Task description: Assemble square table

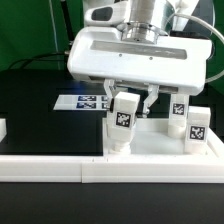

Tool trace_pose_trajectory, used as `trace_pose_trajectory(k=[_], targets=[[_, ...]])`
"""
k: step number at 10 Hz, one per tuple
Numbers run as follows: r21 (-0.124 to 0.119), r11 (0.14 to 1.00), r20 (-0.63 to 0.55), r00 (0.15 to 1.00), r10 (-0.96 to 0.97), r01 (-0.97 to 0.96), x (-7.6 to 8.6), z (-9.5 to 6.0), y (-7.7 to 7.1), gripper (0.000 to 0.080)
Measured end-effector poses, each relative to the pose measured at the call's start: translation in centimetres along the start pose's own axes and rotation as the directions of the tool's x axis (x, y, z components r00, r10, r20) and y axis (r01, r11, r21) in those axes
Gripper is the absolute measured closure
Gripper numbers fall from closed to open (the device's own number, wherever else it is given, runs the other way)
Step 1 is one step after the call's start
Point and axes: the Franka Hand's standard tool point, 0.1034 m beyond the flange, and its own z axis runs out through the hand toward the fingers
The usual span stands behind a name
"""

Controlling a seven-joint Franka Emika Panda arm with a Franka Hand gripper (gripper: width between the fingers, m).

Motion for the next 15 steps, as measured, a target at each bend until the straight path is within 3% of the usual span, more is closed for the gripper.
trace_pose_trajectory(k=[8, 9, 10, 11, 12, 13, 15], targets=[[-0.018, 1.0, -0.023, 1.0, -0.022, 0.022, -0.8, 0.8, 0.6, 0.0509], [-0.035, 0.999, -0.056, 0.998, 0.017, -0.019, -0.6, 0.9, 0.5, 0.0509], [-0.04, 0.999, -0.034, 0.999, -0.01, 0.009, -0.7, 1.0, 0.7, 0.0422], [-0.04, 0.999, -0.034, 0.999, -0.01, 0.009, -0.8, 1.0, 0.7, 0.0278], [-0.04, 0.999, -0.033, 0.999, -0.011, 0.01, -0.8, 1.0, 0.7, 0.0278], [-0.04, 0.999, -0.033, 0.999, -0.012, 0.011, -0.8, 1.0, 0.7, 0.0177], [-0.04, 0.999, -0.033, 0.999, -0.013, 0.011, -0.8, 1.0, 0.7, 0.0151]])
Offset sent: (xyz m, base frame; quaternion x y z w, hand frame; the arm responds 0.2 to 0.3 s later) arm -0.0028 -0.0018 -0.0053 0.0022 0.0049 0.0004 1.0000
